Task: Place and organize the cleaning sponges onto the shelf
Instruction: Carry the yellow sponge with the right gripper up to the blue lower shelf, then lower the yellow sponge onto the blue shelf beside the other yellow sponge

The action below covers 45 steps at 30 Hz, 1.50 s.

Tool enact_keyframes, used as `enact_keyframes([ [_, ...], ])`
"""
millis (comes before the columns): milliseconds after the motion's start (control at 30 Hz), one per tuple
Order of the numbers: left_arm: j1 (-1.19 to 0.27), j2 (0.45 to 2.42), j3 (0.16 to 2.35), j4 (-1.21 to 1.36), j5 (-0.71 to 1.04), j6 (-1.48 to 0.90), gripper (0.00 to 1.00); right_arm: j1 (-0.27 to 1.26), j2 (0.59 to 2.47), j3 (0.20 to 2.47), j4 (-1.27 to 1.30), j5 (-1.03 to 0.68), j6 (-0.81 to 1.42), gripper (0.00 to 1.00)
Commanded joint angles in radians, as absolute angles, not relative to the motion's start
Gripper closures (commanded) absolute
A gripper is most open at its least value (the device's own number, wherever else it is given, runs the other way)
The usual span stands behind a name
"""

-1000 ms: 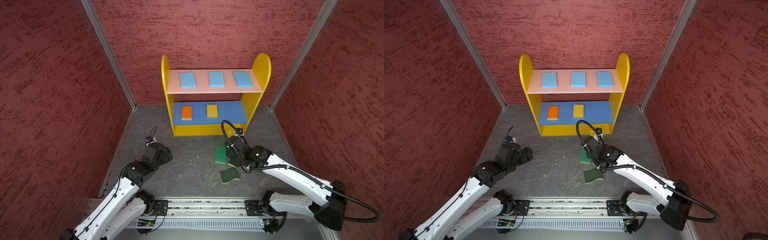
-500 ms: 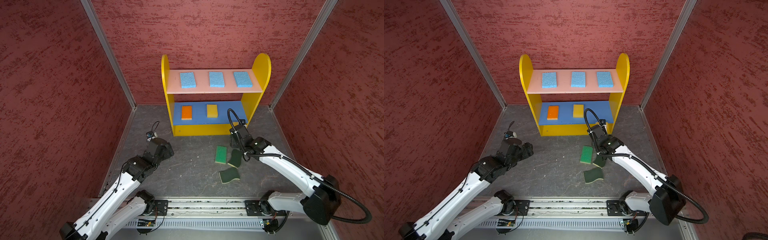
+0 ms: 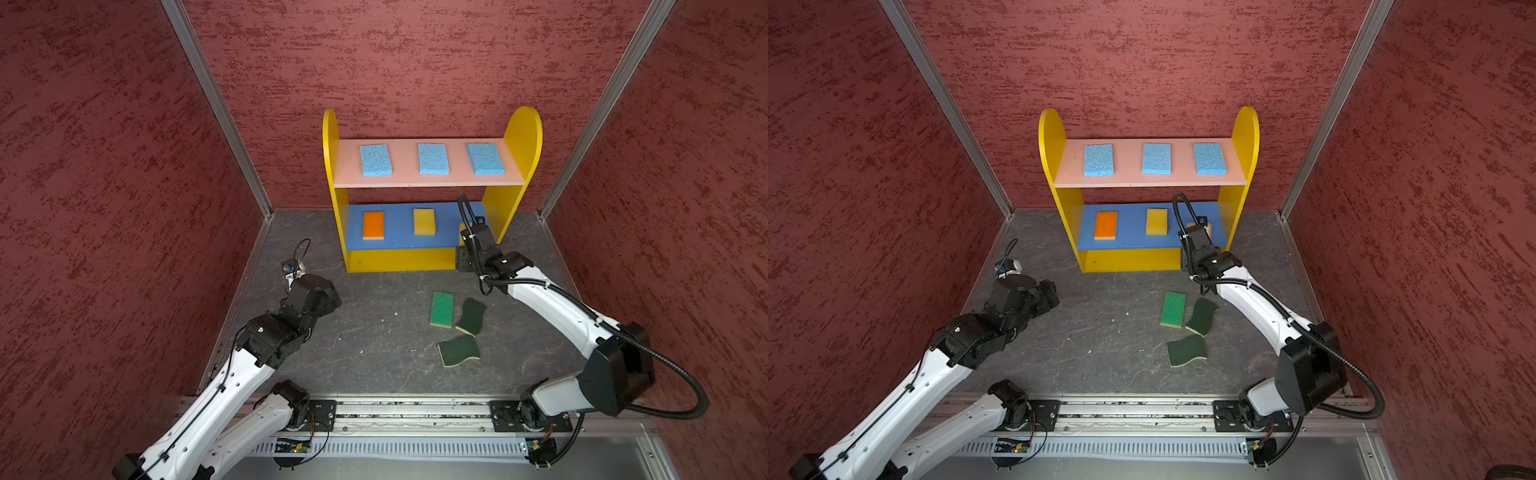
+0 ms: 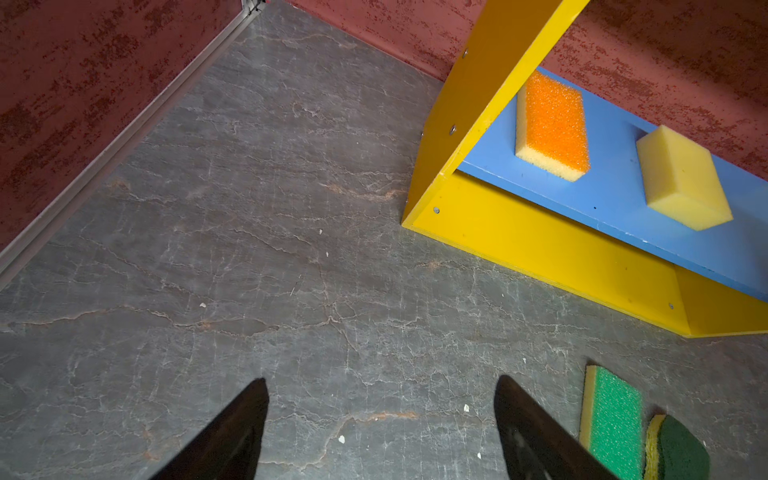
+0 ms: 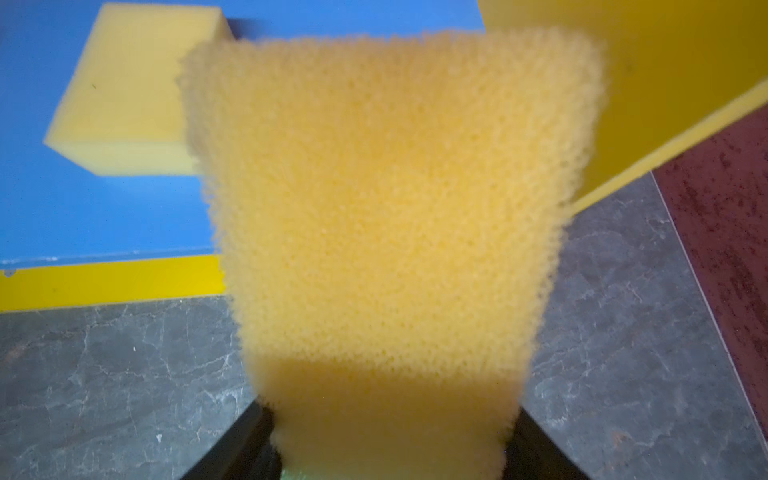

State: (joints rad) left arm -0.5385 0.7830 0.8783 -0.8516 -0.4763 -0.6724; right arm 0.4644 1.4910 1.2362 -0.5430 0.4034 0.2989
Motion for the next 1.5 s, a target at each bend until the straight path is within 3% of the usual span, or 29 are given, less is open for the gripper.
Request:
enact_keyframes([
  [0, -0.537, 0.772, 0.859, -0.81, -0.49, -0.638, 0.15, 0.442, 1.527, 1.283, -0.498, 0.387, 0.251, 0.32],
  [867, -0.523, 0.841, 0.832, -0.633, -0.519, -0.537, 0.15, 0.369, 1.717, 1.453, -0.462, 0.413, 0.195, 0.32],
  [1467, -0.522, 0.889, 0.814, -0.572, -0.494, -0.545, 0.15, 0.35, 1.739, 1.448, -0.353, 0.404, 0.15, 0.32],
])
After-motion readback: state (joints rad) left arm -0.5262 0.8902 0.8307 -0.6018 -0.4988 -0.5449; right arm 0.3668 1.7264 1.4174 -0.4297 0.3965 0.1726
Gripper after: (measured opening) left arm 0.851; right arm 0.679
